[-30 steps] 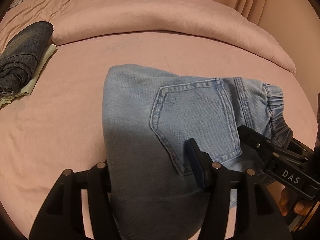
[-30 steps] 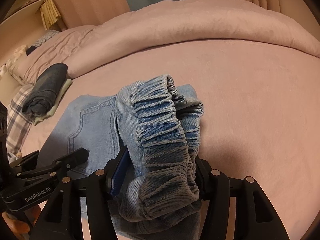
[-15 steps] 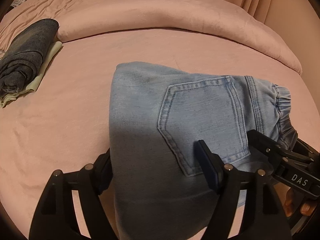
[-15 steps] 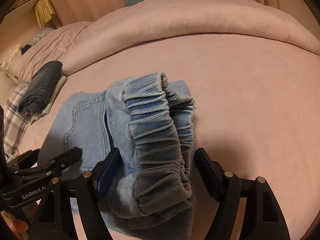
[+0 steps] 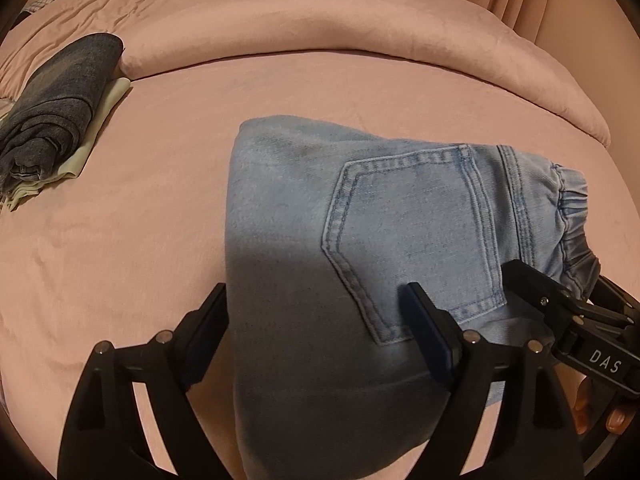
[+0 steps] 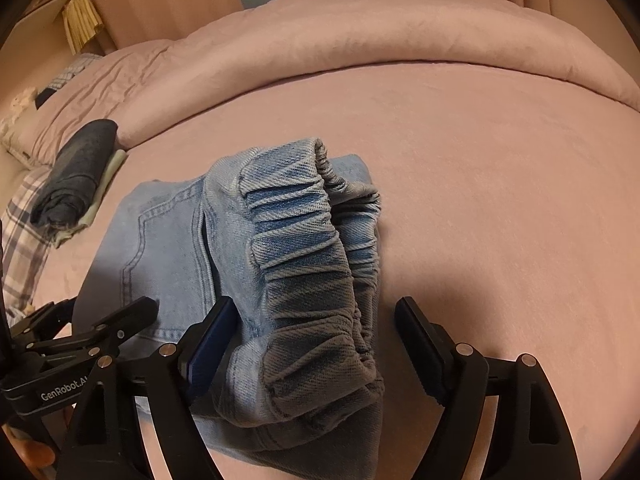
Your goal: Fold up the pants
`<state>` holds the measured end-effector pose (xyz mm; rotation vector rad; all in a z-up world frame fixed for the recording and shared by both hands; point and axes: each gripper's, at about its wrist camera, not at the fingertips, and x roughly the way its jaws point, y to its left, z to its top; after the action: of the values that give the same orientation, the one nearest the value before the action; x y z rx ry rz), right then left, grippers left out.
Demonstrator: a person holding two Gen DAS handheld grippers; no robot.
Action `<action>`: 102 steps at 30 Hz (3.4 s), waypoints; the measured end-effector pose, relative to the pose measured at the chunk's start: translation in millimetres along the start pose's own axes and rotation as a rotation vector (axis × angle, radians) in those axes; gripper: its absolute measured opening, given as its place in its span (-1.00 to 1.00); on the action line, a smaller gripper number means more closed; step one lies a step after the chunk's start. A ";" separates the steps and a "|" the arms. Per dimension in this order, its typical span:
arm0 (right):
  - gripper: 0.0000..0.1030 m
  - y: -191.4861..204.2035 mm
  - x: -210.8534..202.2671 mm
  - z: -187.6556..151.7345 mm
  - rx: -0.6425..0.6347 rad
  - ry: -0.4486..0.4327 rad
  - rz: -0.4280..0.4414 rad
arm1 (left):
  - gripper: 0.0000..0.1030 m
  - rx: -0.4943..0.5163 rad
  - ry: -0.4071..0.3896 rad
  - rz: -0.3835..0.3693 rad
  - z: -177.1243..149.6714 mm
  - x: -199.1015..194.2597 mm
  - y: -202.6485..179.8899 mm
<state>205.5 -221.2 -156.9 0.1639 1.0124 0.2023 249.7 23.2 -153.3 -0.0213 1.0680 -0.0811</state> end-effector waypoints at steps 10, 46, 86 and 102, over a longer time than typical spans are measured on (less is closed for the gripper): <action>0.65 -2.1 -3.0 -1.5 0.001 0.009 -0.032 | 0.69 -0.012 0.008 0.008 -0.8 -1.8 3.2; 0.77 -3.7 -9.5 -4.3 0.005 0.015 -0.063 | 0.90 -0.033 0.014 0.018 -3.6 -5.8 3.8; 0.78 30.3 -75.2 -4.8 -0.092 -0.201 0.171 | 0.98 0.000 0.019 -0.003 -38.3 -42.6 -7.4; 0.78 49.3 -48.6 -7.4 -0.058 -0.080 0.234 | 0.99 0.034 -0.024 -0.050 -51.8 -69.5 -8.5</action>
<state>169.7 -184.9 -109.5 0.2358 0.9056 0.4342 170.5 21.1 -117.0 -0.0182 1.0418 -0.1441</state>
